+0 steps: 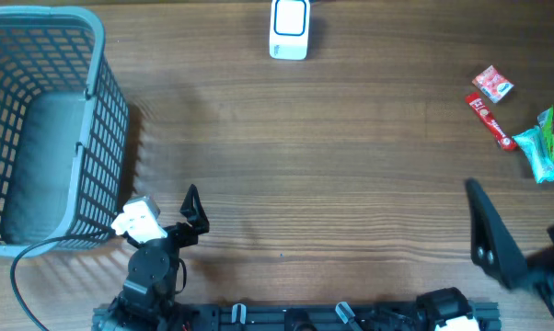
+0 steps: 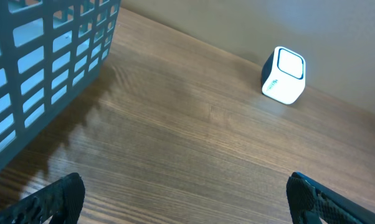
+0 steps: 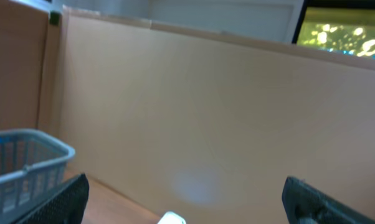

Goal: Scan the item barcode

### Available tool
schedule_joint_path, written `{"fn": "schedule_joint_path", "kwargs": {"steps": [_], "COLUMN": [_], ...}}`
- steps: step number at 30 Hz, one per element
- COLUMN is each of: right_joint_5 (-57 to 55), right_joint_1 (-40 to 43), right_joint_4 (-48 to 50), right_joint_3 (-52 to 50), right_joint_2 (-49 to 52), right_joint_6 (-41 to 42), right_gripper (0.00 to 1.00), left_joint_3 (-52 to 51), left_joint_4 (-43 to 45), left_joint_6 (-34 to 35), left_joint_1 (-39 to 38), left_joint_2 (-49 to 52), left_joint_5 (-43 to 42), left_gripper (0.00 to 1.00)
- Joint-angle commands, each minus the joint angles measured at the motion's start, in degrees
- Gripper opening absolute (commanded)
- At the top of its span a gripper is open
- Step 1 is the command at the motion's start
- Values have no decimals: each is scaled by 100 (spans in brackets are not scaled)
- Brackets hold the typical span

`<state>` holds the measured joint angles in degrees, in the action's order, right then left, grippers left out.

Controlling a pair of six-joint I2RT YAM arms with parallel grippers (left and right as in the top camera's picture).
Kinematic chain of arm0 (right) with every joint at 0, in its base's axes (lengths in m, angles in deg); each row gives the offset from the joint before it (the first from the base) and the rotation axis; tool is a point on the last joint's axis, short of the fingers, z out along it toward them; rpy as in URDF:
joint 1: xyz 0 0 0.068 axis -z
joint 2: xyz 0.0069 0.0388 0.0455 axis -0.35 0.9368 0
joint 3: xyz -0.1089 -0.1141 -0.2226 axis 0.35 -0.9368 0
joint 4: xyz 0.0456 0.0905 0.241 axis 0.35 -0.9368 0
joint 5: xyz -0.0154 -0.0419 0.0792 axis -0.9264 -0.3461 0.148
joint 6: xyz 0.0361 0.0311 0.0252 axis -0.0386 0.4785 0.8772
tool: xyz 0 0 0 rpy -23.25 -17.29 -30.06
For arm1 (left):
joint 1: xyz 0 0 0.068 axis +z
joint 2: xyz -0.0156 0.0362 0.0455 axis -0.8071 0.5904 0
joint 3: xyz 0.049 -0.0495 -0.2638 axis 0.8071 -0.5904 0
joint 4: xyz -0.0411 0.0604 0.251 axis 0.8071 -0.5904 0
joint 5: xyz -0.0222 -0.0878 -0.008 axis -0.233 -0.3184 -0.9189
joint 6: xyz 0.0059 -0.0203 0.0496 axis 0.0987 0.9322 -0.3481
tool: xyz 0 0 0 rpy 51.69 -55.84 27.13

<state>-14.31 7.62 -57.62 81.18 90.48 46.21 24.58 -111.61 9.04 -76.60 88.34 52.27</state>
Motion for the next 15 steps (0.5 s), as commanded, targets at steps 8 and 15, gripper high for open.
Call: {"fn": "schedule_joint_path", "kwargs": {"steps": [8, 15], "right_joint_5": [-275, -304], "right_joint_1": [542, 1259], "right_joint_4": [4721, 5735], "right_joint_3": [-6111, -7910], "right_joint_2": [-2826, -3283], "right_joint_6": [549, 1010], "right_gripper": [100, 100], "left_joint_3": [-24, -24], "left_joint_4": [15, 15], "left_joint_6": [33, 33], "left_joint_1": [-20, -20], "left_joint_2": [-37, -37], "left_joint_5": [35, 35], "left_gripper": [100, 100]}}
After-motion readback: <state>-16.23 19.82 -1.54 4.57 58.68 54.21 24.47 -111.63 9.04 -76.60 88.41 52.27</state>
